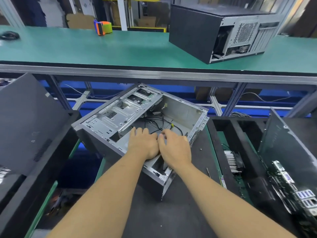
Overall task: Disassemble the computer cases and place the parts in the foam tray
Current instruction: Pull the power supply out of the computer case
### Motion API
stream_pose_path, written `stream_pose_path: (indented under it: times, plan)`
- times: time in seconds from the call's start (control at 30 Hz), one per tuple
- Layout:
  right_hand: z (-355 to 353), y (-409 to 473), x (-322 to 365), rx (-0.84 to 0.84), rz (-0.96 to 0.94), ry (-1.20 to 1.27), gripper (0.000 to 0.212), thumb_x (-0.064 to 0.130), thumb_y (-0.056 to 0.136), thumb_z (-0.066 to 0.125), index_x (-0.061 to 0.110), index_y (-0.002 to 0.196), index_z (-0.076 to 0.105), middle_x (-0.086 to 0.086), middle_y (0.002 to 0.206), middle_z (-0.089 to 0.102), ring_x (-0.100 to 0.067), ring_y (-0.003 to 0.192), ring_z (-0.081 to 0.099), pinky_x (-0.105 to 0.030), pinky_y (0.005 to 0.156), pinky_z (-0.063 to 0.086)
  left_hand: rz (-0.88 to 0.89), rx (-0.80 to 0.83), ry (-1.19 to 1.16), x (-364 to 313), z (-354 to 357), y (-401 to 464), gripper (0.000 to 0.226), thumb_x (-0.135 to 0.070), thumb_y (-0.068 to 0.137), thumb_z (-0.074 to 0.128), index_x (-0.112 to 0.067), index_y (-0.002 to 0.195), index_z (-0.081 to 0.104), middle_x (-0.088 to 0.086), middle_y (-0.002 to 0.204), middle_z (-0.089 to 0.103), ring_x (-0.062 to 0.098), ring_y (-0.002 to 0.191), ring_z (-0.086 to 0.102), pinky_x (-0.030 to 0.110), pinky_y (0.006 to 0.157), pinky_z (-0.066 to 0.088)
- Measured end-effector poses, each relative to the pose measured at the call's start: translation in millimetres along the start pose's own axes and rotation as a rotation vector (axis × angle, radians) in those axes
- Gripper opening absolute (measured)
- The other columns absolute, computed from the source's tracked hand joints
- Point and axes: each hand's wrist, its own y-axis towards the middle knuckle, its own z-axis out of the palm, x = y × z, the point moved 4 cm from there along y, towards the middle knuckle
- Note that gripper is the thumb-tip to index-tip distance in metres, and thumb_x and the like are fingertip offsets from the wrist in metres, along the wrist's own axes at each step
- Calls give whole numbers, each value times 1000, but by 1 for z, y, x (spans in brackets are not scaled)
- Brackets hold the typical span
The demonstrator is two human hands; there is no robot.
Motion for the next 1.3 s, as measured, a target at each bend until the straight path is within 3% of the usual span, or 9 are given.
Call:
stream_pose_path:
  times: [0.17,0.3,0.4,0.5,0.67,0.87,1.0,1.13,1.3]
  plan:
    - [-1,6,-3,-44,-52,-30,44,34,106,16,25,124,55,3,88,68,-20,85,62,-42,94,39,68,89,-41,-21,-23,31,35,-37,98,41,-30,130,53,4,137,53,31,136,39,56,118,22]
    - [0,6,-9,-77,-35,-24,62,43,101,7,21,154,27,2,73,65,-19,63,47,-39,92,42,-51,-38,-535,-25,-40,49,20,-28,94,43,-34,98,61,-1,104,58,28,100,57,45,89,50]
    - [2,8,-8,-73,-79,-69,59,47,99,9,25,117,61,5,69,59,-17,61,42,-42,88,44,-161,-298,-848,-17,-47,51,25,-20,95,45,-29,93,68,-7,94,70,20,90,65,34,77,51]
    - [6,9,-11,-43,-71,-120,50,51,96,28,23,88,68,4,86,65,-22,80,57,-39,94,40,-207,-291,-1120,-3,-50,48,25,-13,93,47,-22,85,69,-4,78,72,24,82,68,38,79,55]
    - [13,10,-12,30,-89,-214,51,71,89,40,24,99,60,6,98,61,-21,95,58,-38,98,37,-104,-312,-557,47,-41,13,27,-31,97,45,-23,72,50,-6,75,55,28,87,59,37,72,39]
    - [13,11,-8,54,-86,-286,52,72,81,44,24,99,50,3,107,54,-23,103,52,-41,93,40,-81,-556,-529,30,-15,-25,26,-35,102,44,-24,83,58,-10,96,62,15,101,55,42,115,29]
    - [15,34,1,481,-5,-102,73,64,73,62,21,127,41,-8,130,43,-32,120,49,-47,100,44,-49,-610,-590,37,-20,-26,39,-26,102,41,-30,64,35,-10,74,48,16,80,42,44,103,37]
    - [19,65,7,849,120,-195,106,66,62,54,38,154,12,-11,155,20,-38,144,28,-55,109,34,-23,-643,-590,36,-21,-26,41,-28,103,40,-33,64,31,-10,76,48,15,80,40,42,97,36]
    - [44,78,19,695,52,-47,60,53,88,42,23,139,32,-18,139,41,-39,133,39,-55,108,36,39,-564,-551,37,-15,-16,41,-42,100,28,-25,77,58,-10,83,54,16,89,48,40,96,38]
